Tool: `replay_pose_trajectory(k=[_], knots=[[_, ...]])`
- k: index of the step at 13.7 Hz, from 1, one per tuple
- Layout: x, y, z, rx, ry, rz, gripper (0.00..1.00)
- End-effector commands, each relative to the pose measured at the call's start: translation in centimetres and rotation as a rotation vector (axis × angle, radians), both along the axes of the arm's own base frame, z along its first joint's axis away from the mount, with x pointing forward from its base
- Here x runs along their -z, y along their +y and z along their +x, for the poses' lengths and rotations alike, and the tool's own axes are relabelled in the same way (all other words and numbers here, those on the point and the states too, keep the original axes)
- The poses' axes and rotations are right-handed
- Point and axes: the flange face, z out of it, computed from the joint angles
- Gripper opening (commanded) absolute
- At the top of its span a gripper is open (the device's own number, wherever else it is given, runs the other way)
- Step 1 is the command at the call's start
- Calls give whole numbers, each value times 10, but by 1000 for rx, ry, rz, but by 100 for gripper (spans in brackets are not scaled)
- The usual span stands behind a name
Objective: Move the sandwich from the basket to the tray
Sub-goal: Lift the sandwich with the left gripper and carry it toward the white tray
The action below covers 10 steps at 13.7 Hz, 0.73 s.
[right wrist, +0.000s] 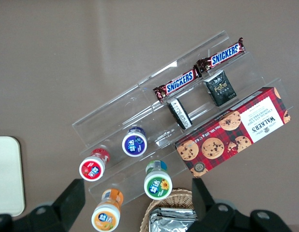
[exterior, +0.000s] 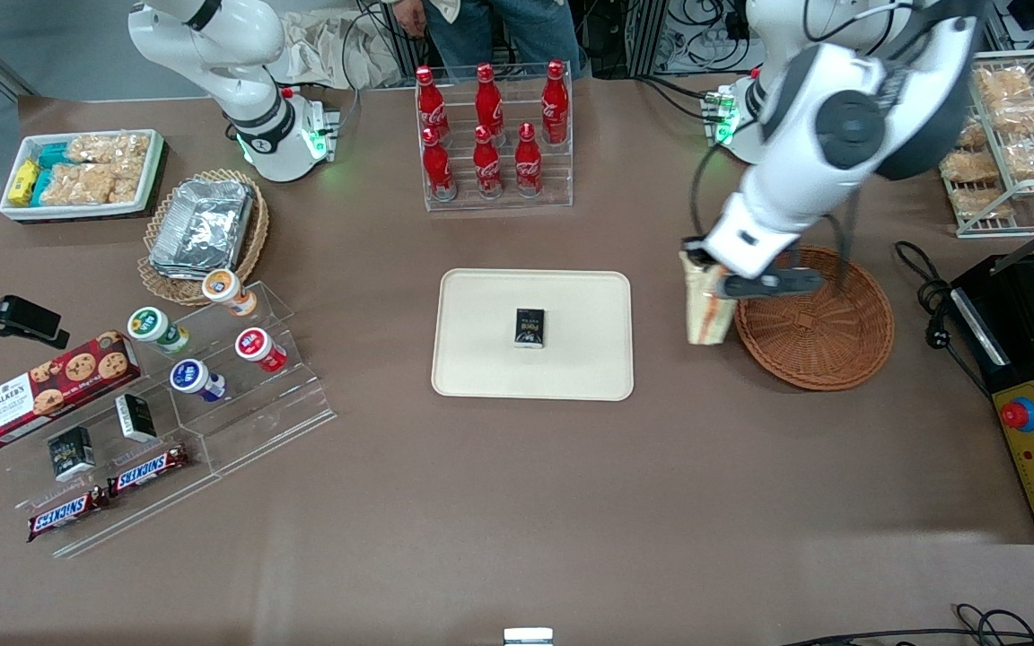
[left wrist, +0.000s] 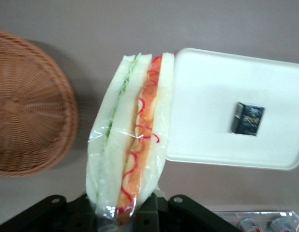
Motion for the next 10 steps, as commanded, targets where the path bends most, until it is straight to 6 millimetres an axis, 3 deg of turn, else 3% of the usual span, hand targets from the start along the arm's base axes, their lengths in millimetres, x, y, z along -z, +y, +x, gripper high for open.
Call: replay_pose_trajectory(k=[1, 3, 7, 9, 10], knots=[[34, -56, -9, 42, 14, -1, 0], [78, -89, -15, 53, 10, 11, 0], [176, -121, -24, 56, 24, 100, 0], [209, -126, -23, 25, -5, 124, 0], [216, -134, -29, 14, -17, 141, 0]])
